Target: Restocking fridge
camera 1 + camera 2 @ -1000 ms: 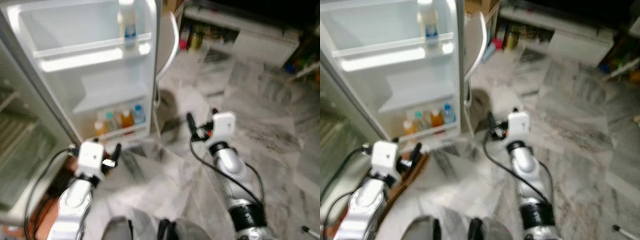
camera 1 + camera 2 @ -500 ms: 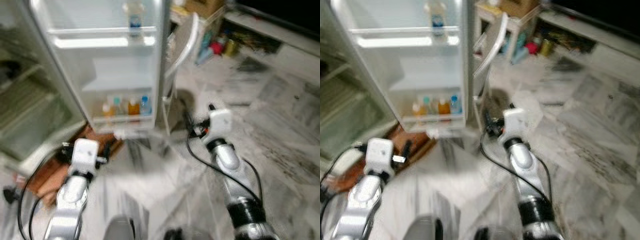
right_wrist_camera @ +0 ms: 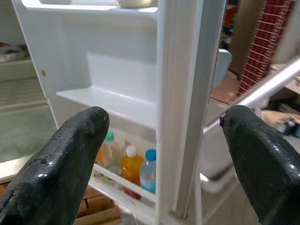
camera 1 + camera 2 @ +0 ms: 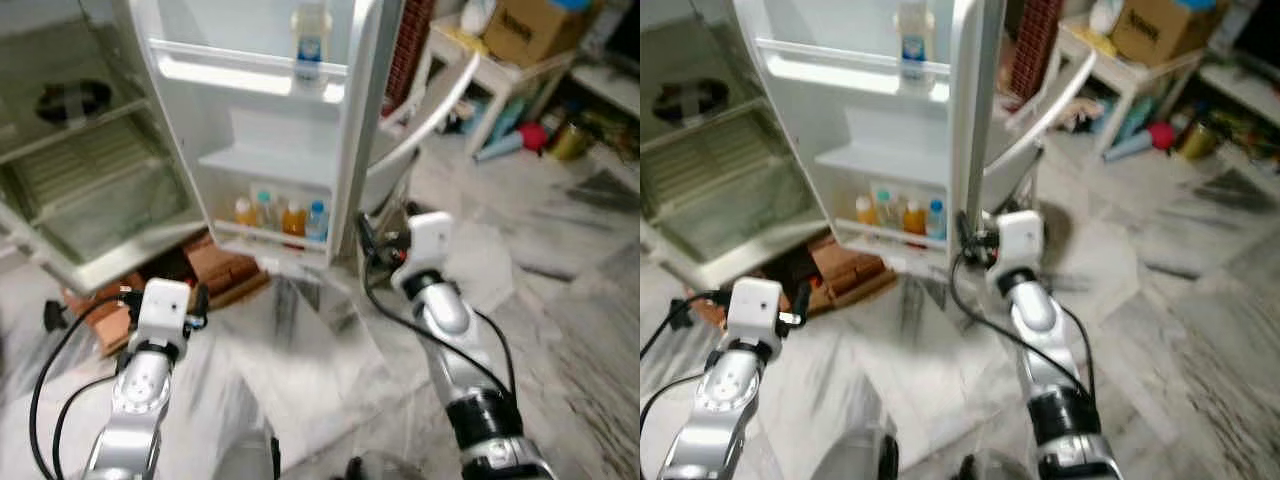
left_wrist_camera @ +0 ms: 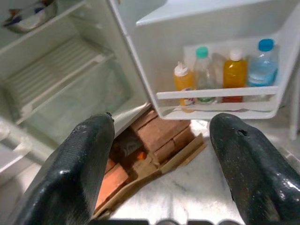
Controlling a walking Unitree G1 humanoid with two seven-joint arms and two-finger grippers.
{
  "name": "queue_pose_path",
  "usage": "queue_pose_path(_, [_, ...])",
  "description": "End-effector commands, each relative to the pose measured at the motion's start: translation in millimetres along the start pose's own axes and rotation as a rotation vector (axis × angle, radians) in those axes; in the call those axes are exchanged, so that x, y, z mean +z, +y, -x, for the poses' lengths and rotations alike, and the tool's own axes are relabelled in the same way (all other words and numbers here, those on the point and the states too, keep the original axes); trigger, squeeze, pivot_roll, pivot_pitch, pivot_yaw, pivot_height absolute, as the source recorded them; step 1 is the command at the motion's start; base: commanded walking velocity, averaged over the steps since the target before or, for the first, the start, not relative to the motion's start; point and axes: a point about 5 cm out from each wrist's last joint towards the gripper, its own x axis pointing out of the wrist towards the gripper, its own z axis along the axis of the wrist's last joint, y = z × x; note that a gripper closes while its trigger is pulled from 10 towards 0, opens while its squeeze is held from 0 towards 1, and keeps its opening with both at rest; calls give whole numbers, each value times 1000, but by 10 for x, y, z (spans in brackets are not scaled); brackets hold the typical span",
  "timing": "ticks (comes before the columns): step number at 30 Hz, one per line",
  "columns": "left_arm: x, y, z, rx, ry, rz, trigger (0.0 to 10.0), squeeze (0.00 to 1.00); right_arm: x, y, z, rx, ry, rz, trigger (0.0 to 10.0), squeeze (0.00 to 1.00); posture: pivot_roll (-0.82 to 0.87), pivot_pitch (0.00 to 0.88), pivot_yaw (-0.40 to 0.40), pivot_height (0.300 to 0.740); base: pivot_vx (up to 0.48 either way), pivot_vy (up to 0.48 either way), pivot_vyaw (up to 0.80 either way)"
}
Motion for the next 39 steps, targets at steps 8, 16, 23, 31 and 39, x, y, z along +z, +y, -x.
queue_pose_path(8, [34, -71, -12, -9, -17, -1, 10000, 0, 7, -155, -8, -51, -3, 4, 10000, 0, 151, 97, -21, 740, 281, -385, 0])
queue_pose_path(16, [199, -14, -10, 14, -135, 183, 10000, 0, 9, -147, -26, -43, -5, -12, 10000, 0, 151, 104, -27, 740, 283, -384, 0])
queue_pose_path(23, [208, 4, -43, -4, -145, 237, 10000, 0, 16, -140, -35, -28, -6, 3, 10000, 0, 145, 108, -33, 740, 255, -403, 0])
queue_pose_path(31, [186, 75, -78, 3, -120, 388, 10000, 0, 22, -106, -43, 0, -11, 6, 10000, 0, 145, 111, -33, 740, 60, -103, 800])
queue_pose_path(39, [140, 50, 95, -64, -112, 314, 10000, 0, 10, -203, 33, -44, -13, 2, 10000, 0, 134, 104, -25, 740, 0, 0, 790])
